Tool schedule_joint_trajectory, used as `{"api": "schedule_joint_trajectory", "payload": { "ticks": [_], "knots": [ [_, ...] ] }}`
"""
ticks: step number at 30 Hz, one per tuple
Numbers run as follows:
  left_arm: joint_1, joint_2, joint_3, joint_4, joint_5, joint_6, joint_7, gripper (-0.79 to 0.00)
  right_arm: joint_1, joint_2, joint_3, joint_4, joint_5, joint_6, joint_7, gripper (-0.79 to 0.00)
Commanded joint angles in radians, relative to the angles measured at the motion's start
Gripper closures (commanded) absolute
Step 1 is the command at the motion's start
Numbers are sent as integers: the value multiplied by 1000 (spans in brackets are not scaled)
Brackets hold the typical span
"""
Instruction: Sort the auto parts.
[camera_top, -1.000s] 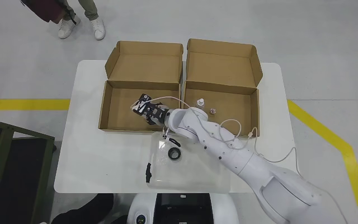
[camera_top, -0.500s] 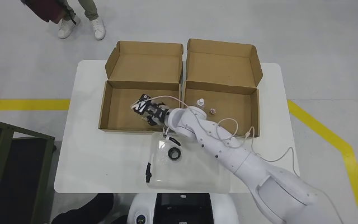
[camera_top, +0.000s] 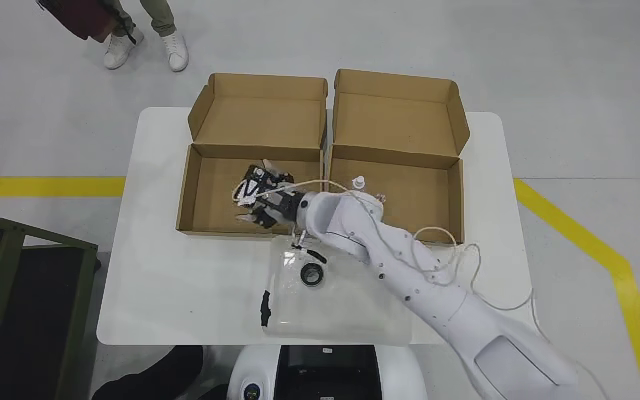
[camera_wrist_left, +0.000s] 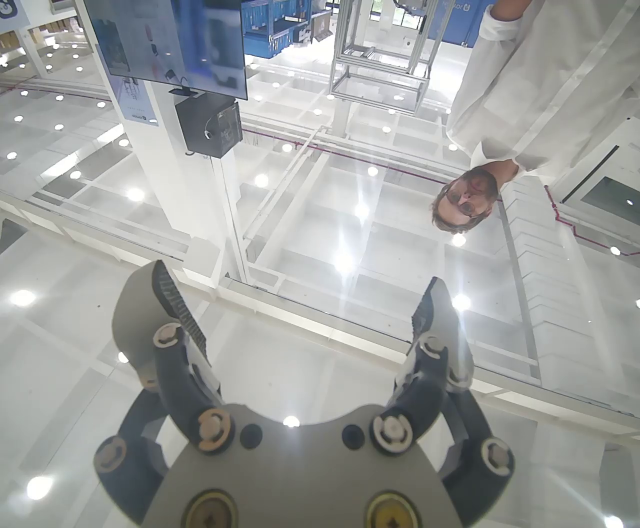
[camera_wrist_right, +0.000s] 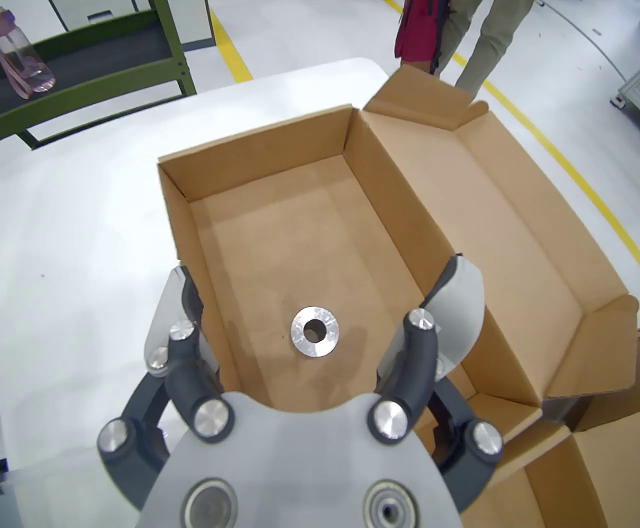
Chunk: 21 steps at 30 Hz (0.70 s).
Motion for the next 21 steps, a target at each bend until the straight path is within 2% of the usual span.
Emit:
{"api": "schedule_joint_trajectory", "payload": {
  "ticks": [1, 6, 12, 17, 21],
  "knots": [
    [0, 0, 0, 0, 0, 0, 0, -785, -55, 21, 34, -108, -33, -30, 22, -785],
    [0, 0, 0, 0, 0, 0, 0, -785, -196, 65, 107, -315, -96, -109, 67, -785],
    [0, 0, 0, 0, 0, 0, 0, -785, -365, 108, 176, -477, -164, -194, 83, -785],
    [0, 0, 0, 0, 0, 0, 0, -785, -477, 137, 222, -523, -234, -264, 55, -785],
    [0, 0, 0, 0, 0, 0, 0, -785, -524, 156, 251, -505, -287, -332, 7, -785]
  ]
}}
